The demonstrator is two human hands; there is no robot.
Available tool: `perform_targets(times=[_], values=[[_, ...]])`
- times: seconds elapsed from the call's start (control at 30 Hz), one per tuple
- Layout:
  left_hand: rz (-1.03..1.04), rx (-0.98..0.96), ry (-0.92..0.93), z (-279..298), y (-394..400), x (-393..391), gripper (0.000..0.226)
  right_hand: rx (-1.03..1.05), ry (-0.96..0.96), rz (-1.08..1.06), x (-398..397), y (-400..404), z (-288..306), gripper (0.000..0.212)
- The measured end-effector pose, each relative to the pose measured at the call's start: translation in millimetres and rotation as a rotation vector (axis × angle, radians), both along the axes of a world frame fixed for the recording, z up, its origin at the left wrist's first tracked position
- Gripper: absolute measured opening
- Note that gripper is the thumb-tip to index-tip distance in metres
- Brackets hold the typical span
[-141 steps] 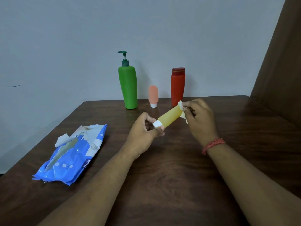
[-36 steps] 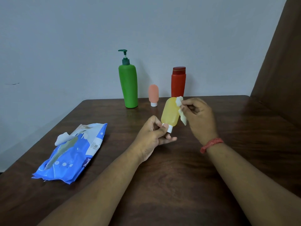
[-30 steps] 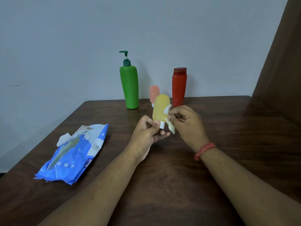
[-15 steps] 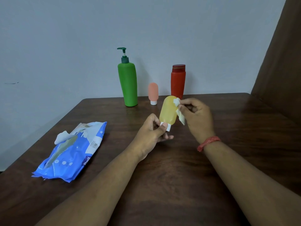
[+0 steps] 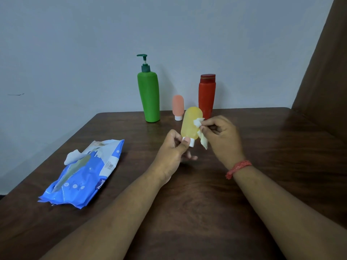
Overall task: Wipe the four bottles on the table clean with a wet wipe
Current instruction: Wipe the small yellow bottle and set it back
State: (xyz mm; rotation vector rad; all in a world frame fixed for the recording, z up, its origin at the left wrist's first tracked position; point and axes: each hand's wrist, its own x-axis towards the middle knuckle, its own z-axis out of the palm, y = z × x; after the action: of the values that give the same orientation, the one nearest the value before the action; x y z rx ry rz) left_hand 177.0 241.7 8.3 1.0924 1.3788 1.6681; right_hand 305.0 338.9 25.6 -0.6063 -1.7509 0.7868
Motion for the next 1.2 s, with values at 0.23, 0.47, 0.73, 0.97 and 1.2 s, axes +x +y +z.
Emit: perform_targets(times=[0.23,0.47,0.73,0.97,1.2], values=[[0.086,0.028,0.056,1,-2,-8,0.02,0.059,-0.069,0.051,-7,-8,-1,0.016],[0.058,0.011,-0.011,1,-2,-3,0.018,-0.02,-0.045,0.111,-2,-6,-3,0.028],[0.038,-0.002,-0.084,0,-1,-5,0.016,0.038,-0.099,0.178,-6,-9,-5,0.013],[-0.085,-0.094,-0.183,1,0,-3,0.034,0.076,0.053,-0.021,-3,-5,2,0.011],[0.009,-0.062,-0.133,2,0,-10,0.018,0.19,-0.106,0.083,-14,-18,-9,0.014]])
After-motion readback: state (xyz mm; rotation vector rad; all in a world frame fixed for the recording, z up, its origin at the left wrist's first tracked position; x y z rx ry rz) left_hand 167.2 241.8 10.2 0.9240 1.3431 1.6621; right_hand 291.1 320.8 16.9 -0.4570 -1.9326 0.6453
